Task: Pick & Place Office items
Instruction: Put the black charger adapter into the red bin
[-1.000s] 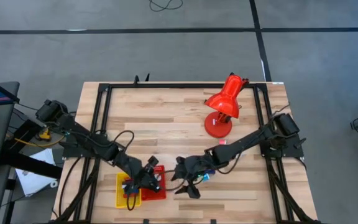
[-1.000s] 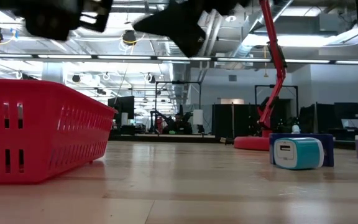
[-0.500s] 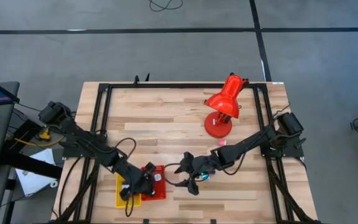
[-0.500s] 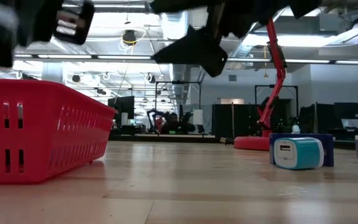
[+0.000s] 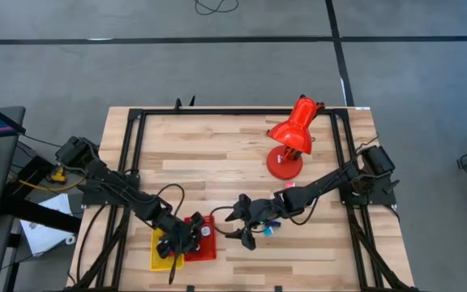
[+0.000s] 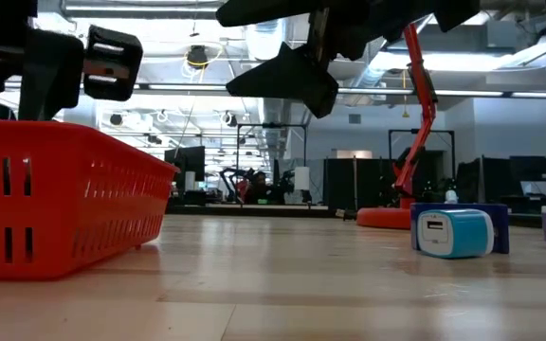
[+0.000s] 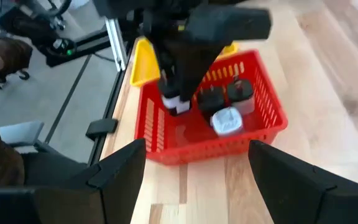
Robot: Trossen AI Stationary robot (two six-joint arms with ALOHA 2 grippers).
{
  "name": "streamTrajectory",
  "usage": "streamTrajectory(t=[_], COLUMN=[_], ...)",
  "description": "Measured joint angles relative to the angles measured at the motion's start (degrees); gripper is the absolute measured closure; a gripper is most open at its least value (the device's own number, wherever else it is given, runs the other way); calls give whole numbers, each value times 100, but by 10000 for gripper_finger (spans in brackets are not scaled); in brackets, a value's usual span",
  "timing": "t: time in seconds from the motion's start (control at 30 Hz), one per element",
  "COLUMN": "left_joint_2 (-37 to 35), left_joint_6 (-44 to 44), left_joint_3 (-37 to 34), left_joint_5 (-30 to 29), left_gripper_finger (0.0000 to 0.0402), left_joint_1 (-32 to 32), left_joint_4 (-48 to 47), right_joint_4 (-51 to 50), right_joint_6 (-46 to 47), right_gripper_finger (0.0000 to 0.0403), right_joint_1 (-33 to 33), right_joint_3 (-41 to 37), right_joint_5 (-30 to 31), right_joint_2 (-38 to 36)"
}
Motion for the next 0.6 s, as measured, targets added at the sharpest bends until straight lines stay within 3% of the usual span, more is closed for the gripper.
streamTrajectory(t=[0.27,0.6], left_joint_2=[1,1], left_joint_6=[1022,1060], left_joint_3=[105,103], left_joint_5=[-426,-444], left_gripper_finger=[255,235], left_joint_1=[0,0], left_joint_4=[-385,-479], right_joint_4=[97,95], right_joint_6=[0,4], right_gripper_finger=[126,126], right_joint_1=[-238,-456], right_joint_3=[0,0], right_joint_5=[0,-5], right_joint_2=[0,0])
